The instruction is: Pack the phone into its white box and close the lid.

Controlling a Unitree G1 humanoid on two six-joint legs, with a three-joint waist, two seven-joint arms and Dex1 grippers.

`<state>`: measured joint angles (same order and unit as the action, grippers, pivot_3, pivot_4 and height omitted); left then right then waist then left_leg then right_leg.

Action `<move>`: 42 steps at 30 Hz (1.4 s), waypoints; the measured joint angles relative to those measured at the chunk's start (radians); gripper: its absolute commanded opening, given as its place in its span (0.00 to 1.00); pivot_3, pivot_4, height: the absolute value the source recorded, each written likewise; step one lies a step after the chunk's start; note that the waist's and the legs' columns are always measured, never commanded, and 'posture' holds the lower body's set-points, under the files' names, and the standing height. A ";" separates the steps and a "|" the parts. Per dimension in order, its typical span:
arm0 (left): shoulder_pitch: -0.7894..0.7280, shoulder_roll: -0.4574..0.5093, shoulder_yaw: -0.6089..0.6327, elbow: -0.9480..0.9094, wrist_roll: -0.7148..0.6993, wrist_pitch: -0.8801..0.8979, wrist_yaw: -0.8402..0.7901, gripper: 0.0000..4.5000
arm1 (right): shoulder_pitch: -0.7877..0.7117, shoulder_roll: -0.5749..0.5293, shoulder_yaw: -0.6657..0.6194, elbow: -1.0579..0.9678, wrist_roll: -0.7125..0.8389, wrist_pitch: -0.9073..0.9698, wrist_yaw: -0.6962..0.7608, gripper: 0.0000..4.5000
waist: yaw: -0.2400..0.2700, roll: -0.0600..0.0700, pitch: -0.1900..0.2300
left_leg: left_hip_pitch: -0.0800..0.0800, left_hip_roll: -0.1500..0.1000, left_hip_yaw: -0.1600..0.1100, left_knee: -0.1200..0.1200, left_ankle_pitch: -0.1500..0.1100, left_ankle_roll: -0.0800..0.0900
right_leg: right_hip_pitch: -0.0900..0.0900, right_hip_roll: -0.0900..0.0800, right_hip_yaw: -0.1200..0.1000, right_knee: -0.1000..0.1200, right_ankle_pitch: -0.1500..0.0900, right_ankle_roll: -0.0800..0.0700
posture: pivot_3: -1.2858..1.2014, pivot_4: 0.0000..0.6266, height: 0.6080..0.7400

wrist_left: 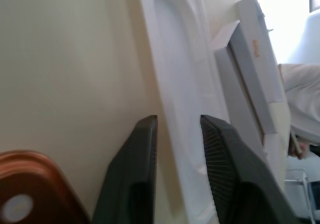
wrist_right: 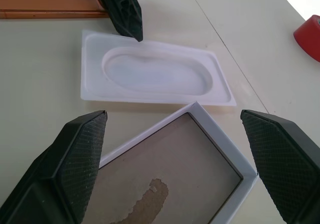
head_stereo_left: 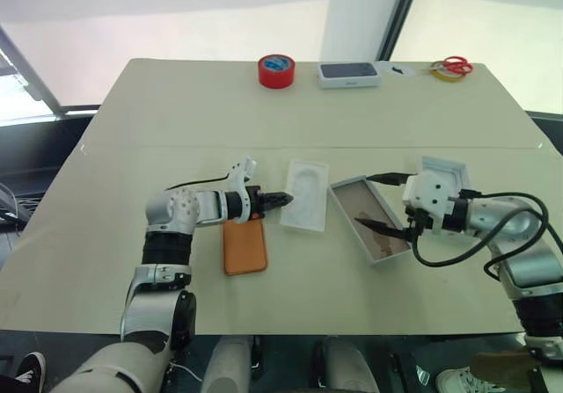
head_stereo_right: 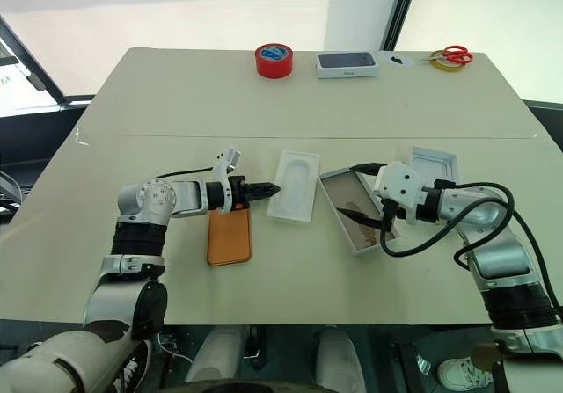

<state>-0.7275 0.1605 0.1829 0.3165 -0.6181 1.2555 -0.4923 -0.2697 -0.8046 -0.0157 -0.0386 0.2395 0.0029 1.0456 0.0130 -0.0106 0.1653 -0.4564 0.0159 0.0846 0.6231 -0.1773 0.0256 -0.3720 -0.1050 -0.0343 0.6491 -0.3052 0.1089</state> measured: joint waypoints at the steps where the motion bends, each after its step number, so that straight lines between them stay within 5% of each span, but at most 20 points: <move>1: -0.003 -0.004 0.003 -0.004 -0.004 0.000 0.002 0.01 | 0.004 -0.001 -0.001 0.000 0.000 -0.002 0.000 1.00 | 0.000 0.000 0.000 | 0.000 0.000 0.000 0.000 0.000 0.000 | 0.000 0.000 0.000 0.000 0.000 0.000 | 0.52 0.24 1.00; 15: 0.001 -0.043 0.127 -0.009 -0.054 0.025 0.088 0.01 | 0.169 -0.180 0.013 0.137 -0.067 -0.253 0.227 1.00 | -0.004 -0.001 0.000 | 0.002 0.000 0.000 -0.001 0.000 0.001 | 0.001 0.000 0.000 -0.001 0.000 0.000 | 0.52 0.24 1.00; 18: 0.007 -0.067 0.164 -0.030 -0.070 0.017 0.127 0.00 | 0.134 -0.179 0.047 0.184 -0.079 -0.282 0.264 0.80 | -0.003 -0.001 0.001 | 0.002 0.000 0.000 -0.001 0.001 0.001 | 0.001 0.001 0.000 -0.001 0.000 0.000 | 0.52 0.24 1.00; 25: 0.013 -0.087 0.225 -0.110 -0.104 0.000 0.185 0.00 | 0.033 -0.166 0.105 0.279 -0.078 -0.258 0.344 0.01 | -0.002 -0.002 0.001 | 0.002 0.000 -0.001 0.000 0.000 -0.001 | 0.003 0.000 0.000 -0.001 0.000 0.000 | 0.52 0.24 1.00; 42: -0.070 -0.141 0.312 -0.148 -0.223 -0.070 0.296 0.00 | -0.178 0.132 0.210 0.305 -0.136 -0.121 0.213 0.01 | -0.001 -0.004 0.003 | 0.002 -0.001 0.000 -0.001 0.003 -0.006 | 0.002 0.001 -0.002 -0.002 0.000 0.001 | 0.52 0.24 1.00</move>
<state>-0.7970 0.0192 0.4949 0.1690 -0.8415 1.1850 -0.1966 -0.4475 -0.6731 0.1939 0.2666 0.1030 -0.1179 1.2581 0.0123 -0.0151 0.1681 -0.4545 0.0154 0.0843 0.6220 -0.1745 0.0198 -0.3698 -0.1044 -0.0361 0.6475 -0.3049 0.1094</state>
